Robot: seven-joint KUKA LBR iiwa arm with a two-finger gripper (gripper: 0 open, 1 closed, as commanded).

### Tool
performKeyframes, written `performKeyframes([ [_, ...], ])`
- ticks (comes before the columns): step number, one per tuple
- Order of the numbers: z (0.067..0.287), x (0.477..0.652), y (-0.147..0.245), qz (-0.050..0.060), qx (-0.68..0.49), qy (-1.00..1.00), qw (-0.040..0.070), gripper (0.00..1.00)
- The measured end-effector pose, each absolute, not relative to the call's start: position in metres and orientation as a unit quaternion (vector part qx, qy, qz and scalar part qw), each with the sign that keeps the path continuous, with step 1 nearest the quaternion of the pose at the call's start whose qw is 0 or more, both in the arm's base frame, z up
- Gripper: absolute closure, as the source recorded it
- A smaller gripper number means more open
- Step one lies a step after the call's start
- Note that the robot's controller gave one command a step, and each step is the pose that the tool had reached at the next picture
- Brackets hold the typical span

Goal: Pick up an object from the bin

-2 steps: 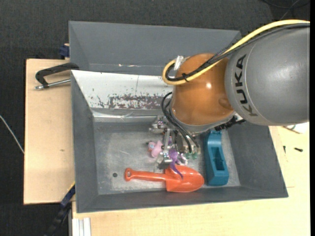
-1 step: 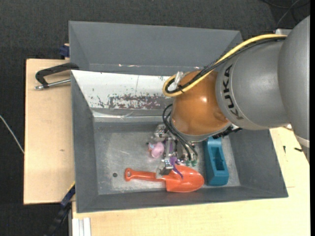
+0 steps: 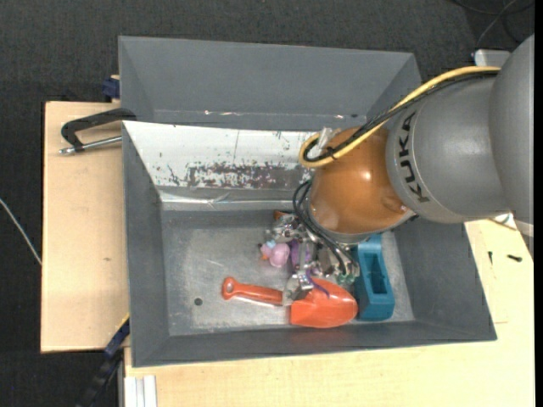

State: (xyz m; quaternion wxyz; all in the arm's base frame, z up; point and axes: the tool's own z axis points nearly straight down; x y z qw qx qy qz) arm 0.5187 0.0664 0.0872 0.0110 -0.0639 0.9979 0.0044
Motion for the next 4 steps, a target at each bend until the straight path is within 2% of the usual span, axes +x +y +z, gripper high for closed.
performKeyframes([
  [1, 0.083, 0.521, 0.040, 0.005, -0.066, 0.998, 0.005, 0.00],
  [2, 0.094, 0.526, -0.004, 0.000, -0.125, 0.992, 0.000, 1.00],
  [3, 0.092, 0.526, -0.003, 0.001, -0.125, 0.992, 0.001, 0.00],
  [4, 0.094, 0.526, -0.004, 0.000, -0.125, 0.992, 0.000, 1.00],
])
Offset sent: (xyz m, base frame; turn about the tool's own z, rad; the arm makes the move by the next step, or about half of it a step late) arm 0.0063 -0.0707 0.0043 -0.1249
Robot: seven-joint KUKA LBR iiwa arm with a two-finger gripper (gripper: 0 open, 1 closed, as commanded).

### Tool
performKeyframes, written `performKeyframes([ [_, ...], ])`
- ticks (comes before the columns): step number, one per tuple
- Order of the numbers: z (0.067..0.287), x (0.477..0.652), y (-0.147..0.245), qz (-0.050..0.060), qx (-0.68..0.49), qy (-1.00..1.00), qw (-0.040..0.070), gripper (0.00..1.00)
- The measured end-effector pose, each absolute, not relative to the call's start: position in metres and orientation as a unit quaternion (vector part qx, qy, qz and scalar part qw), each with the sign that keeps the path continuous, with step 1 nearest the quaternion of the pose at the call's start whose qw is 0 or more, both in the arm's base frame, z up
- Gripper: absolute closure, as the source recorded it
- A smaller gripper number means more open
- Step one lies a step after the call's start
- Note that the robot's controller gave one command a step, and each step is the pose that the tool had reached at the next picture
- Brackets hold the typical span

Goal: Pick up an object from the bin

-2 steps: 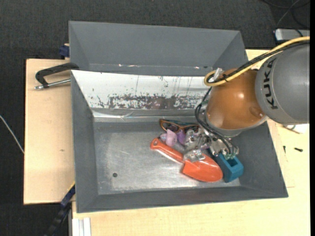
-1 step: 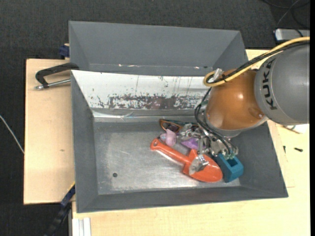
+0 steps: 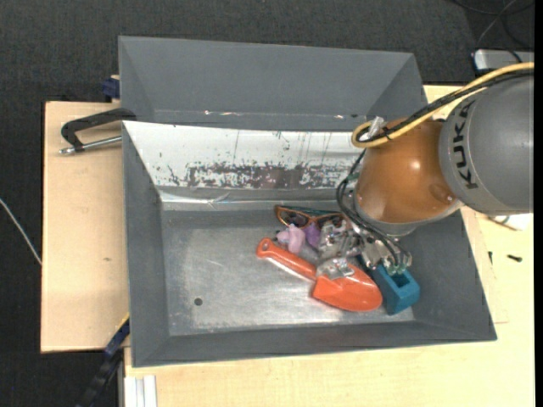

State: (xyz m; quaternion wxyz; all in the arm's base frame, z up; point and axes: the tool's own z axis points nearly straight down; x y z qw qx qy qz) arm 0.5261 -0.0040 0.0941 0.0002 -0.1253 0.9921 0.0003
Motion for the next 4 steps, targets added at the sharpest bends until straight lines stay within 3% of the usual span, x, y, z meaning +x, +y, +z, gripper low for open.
performKeyframes([
  [1, 0.092, 0.526, -0.003, 0.001, -0.125, 0.992, 0.001, 0.00],
  [2, 0.092, 0.526, -0.003, 0.001, -0.125, 0.992, 0.001, 0.00],
  [3, 0.090, 0.520, -0.046, 0.002, -0.163, 0.987, 0.002, 0.00],
  [4, 0.075, 0.501, -0.070, -0.001, -0.190, 0.982, 0.005, 1.00],
])
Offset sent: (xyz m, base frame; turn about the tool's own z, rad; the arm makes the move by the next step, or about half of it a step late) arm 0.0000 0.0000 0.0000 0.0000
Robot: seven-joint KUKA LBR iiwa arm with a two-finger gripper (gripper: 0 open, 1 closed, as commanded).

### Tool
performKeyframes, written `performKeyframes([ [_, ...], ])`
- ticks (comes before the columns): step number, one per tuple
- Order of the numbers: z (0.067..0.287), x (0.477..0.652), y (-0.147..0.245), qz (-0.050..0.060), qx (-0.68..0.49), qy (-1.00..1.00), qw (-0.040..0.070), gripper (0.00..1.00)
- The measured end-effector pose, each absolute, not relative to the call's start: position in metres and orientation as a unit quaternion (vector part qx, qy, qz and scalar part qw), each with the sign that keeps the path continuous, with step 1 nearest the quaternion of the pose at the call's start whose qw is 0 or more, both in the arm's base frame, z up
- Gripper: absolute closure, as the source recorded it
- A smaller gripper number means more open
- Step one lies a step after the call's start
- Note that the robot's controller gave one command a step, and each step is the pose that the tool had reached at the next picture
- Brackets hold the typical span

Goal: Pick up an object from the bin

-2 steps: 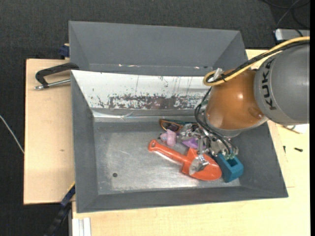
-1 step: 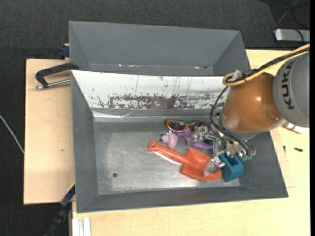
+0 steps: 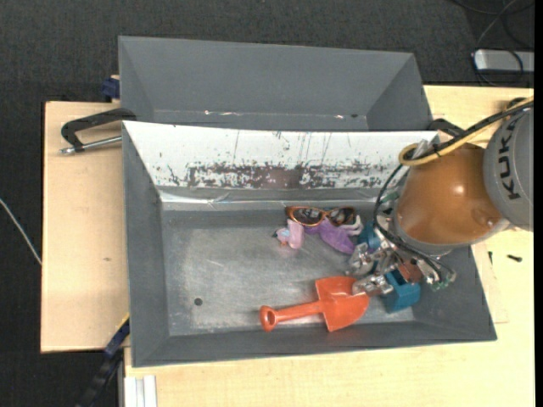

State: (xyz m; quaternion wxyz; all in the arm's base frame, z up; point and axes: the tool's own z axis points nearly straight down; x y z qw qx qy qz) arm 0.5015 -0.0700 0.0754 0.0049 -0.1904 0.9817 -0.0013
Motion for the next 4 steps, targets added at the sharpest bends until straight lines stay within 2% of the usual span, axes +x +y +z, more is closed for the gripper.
performKeyframes([
  [1, 0.073, 0.501, -0.069, -0.001, -0.191, 0.982, 0.006, 0.00],
  [2, 0.073, 0.501, -0.069, 0.000, -0.191, 0.982, 0.006, 0.00],
  [3, 0.087, 0.505, 0.063, 0.002, -0.255, 0.967, 0.004, 1.00],
  [4, 0.087, 0.506, 0.063, 0.002, -0.255, 0.967, 0.004, 1.00],
])
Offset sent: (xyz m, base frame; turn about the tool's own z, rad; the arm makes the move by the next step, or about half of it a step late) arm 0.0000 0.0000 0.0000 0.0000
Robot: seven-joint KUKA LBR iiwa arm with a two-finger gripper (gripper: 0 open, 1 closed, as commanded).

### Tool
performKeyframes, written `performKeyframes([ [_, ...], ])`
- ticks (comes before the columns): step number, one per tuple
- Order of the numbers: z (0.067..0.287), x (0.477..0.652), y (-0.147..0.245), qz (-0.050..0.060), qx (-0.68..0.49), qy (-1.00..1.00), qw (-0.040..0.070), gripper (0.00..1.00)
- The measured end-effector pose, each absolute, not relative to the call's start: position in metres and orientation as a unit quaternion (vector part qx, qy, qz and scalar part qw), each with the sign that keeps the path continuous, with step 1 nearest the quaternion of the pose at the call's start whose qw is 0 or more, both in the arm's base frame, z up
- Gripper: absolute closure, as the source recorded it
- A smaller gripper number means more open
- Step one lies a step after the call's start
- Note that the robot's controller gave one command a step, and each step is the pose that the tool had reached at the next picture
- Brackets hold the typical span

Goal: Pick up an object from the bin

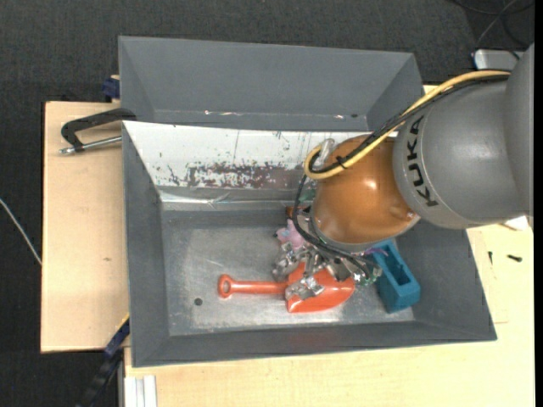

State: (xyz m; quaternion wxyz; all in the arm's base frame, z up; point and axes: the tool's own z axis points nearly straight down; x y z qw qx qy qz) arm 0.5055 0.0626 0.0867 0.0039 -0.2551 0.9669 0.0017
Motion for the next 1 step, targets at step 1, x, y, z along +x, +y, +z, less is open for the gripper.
performKeyframes([
  [1, 0.2363, 0.5168, 0.0636, 0.000, -0.257, 0.966, 0.003, 1.00],
])
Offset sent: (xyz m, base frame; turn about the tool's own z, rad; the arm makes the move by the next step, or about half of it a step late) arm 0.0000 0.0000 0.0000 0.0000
